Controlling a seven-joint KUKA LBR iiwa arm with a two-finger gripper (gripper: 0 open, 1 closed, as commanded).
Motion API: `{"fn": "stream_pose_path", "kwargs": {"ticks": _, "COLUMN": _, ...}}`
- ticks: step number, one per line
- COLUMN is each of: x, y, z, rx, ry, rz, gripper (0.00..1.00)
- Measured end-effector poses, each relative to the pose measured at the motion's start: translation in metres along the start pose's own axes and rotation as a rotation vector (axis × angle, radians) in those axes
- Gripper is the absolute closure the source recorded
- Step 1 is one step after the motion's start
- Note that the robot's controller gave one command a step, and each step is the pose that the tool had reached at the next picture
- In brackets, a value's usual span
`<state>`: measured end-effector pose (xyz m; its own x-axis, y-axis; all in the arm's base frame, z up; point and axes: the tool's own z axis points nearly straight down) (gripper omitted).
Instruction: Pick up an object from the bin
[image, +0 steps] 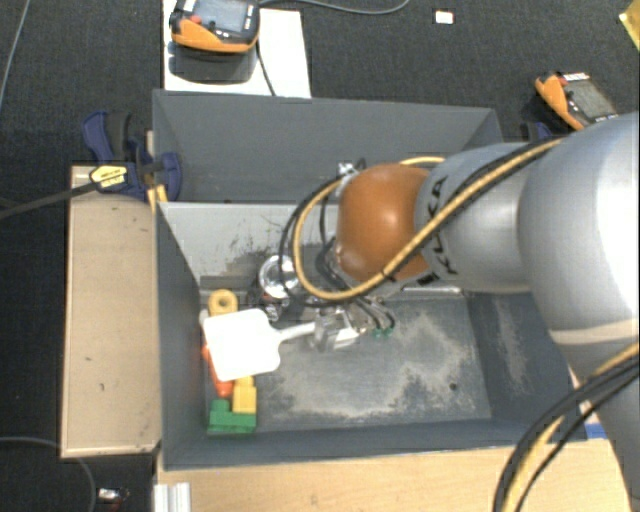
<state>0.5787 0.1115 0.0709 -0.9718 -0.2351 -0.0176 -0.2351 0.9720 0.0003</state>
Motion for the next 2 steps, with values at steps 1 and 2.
{"fn": "stream_pose_path", "kwargs": {"ticks": 1, "x": 0.0, "y": 0.0, "z": 0.0, "rx": 0.0, "ry": 0.0, "rz": 0.001, "gripper": 1.0}}
{"fn": "stream_pose_path", "kwargs": {"ticks": 2, "x": 0.003, "y": 0.0, "z": -0.022, "rx": -0.001, "ry": 0.011, "rz": 0.003, "gripper": 1.0}}
